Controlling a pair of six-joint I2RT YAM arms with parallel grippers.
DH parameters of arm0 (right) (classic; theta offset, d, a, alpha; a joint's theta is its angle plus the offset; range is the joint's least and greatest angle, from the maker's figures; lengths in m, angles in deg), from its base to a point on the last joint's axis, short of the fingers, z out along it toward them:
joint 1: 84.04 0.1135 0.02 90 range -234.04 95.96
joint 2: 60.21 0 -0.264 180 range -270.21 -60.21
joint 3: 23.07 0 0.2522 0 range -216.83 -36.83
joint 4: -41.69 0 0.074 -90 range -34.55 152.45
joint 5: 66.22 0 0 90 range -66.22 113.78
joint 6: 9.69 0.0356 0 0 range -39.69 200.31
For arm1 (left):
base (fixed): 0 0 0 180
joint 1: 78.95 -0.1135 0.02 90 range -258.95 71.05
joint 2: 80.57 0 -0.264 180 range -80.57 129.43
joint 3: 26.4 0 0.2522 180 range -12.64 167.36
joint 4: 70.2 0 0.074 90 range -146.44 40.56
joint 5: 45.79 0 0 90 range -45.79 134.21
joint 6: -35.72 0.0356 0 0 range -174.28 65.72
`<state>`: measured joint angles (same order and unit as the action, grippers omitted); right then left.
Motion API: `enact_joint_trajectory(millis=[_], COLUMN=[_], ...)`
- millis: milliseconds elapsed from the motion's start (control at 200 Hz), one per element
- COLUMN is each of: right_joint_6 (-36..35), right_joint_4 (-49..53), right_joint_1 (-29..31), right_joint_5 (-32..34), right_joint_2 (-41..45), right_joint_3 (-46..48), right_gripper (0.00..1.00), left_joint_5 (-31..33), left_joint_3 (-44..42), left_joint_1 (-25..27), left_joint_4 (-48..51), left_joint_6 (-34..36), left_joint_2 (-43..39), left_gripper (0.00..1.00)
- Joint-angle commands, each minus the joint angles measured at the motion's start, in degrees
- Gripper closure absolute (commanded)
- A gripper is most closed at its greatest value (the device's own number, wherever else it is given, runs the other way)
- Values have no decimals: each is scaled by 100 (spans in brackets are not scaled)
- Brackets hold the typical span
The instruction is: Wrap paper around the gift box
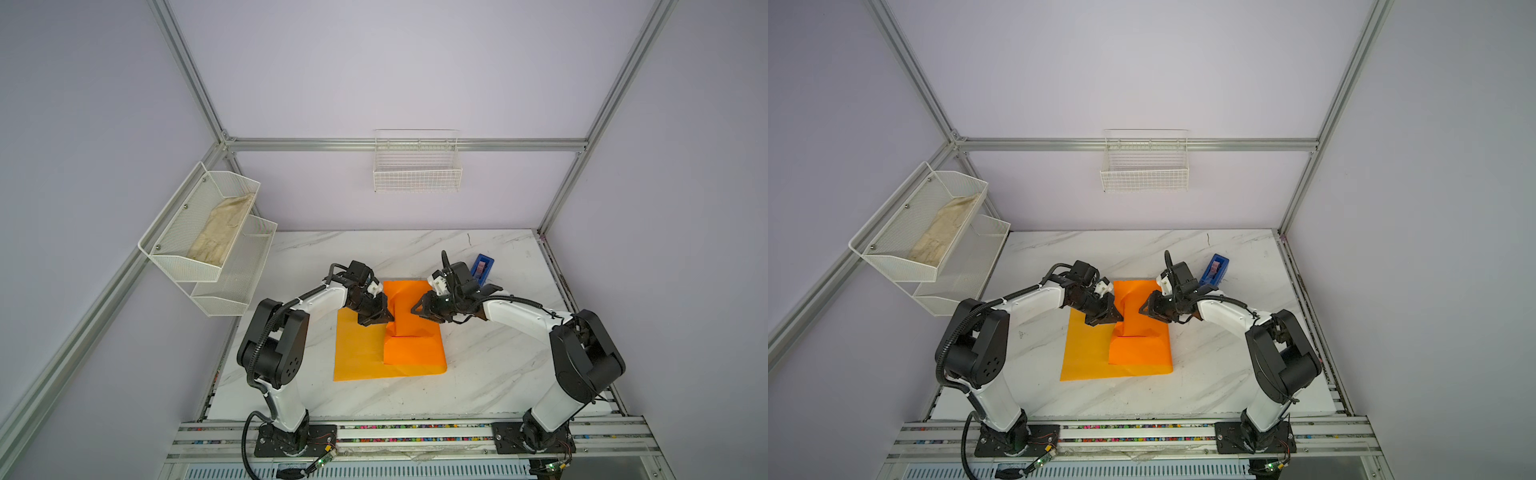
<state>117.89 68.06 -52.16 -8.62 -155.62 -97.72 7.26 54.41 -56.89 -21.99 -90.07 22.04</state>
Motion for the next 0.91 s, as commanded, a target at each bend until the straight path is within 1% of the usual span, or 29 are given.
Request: enact_joint_trajectory(millis=[0, 45, 115, 175, 285, 365, 450, 580, 830, 900], right_joint_6=[-164, -222, -268, -286, -304, -315, -339, -366, -355, -339], right_joint_4=[600, 693, 744, 761, 755, 753, 775, 797, 779, 772], right_joint_1=[47, 47, 47, 46, 47, 47, 46, 47, 47, 47], right_joint_5=[420, 493, 544, 551, 551, 534, 527, 531, 529, 525], right_joint_2=[-177, -175, -174, -171, -179, -191, -191, -188, -147, -137], right_joint_3=[59, 59, 85, 99, 100, 79, 44, 7, 6, 22], right_gripper=[61, 61, 62, 62, 62, 62, 62, 63, 63, 63], left_joint_5=[338, 521, 741, 831, 965, 968, 983, 1058, 1109, 1364], left_joint_3=[94, 134, 113, 35, -191, -414, -719, -1104, -1299, -1307], left_joint_1=[-2, -63, -255, -487, -971, -1307, -1618, -1917, -1962, -1966], left_joint_4=[391, 539, 677, 745, 917, 1035, 1050, 982, 909, 933], left_joint_6=[211, 251, 282, 301, 438, 600, 732, 845, 1071, 1087], left_joint_2=[-210, -353, -632, -903, -1296, -1366, -1329, -1096, -540, -496], left_gripper=[82, 73, 66, 57, 49, 42, 39, 37, 35, 35])
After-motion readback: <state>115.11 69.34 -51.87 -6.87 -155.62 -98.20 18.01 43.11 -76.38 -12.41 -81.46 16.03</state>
